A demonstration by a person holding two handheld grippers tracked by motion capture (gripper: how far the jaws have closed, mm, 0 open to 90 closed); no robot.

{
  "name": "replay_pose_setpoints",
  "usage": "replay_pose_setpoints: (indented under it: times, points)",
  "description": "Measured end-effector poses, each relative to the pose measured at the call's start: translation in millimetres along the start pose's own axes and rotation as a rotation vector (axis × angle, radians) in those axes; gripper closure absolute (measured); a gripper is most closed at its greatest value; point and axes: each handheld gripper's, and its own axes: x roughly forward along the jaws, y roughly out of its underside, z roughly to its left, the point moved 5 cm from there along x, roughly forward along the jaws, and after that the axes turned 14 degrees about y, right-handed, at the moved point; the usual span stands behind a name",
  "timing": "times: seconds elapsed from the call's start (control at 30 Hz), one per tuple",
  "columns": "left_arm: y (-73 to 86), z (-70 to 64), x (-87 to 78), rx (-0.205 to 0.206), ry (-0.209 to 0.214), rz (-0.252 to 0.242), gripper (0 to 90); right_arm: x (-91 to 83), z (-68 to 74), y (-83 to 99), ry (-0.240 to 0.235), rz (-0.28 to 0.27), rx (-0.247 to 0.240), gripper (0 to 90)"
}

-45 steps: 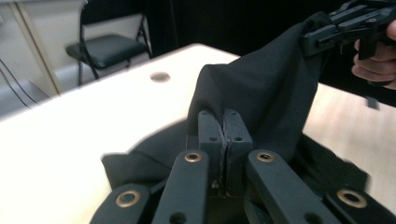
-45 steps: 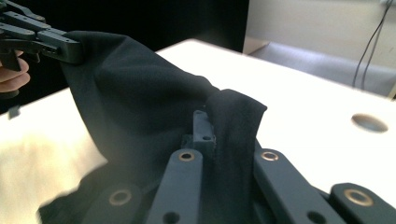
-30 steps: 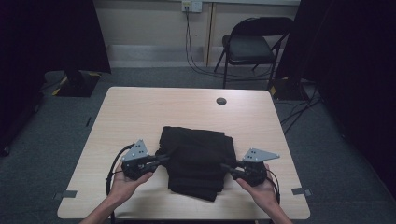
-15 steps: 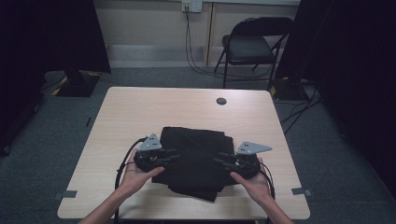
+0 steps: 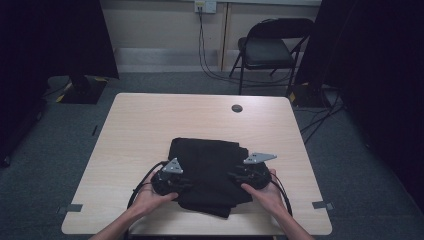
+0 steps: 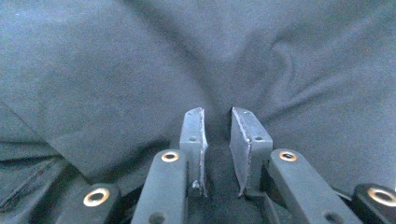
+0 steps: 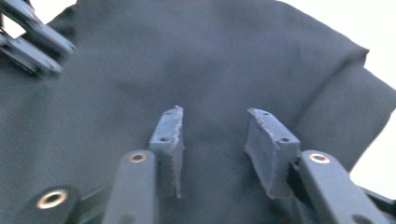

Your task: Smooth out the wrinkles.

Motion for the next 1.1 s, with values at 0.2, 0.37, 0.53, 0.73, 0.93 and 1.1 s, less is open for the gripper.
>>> replay_pose_setpoints:
  times: [0.2,0.37,0.53,0.73,0.93,1.1]
  points:
    - [1.0,-7.2,0.4,0.0,0.006,-0.008,64.9,6.6,-6.6,16.9,0.036,0.069,-0.053,55.6]
    - [-10.1,-5.7,-8.8,-0.019,0.005,-0.078,45.4,-2.6,-15.1,10.9,0.083,0.032,-0.02,53.3]
    - [-39.0,6.2,-6.5,-0.002,-0.021,-0.111,57.0,-4.2,-11.0,-13.9,0.058,-0.055,-0.01,62.9]
    - [-50.3,20.3,24.2,-0.057,-0.002,-0.096,59.9,19.0,16.7,-38.3,-0.031,-0.085,-0.055,64.8]
    - [-37.3,19.2,34.8,0.004,-0.045,-0.039,58.9,41.2,22.1,-18.2,-0.049,0.014,-0.11,52.7]
    - [-33.7,15.9,33.5,0.017,-0.065,-0.036,56.4,36.1,14.0,-8.4,-0.032,0.022,-0.129,50.0]
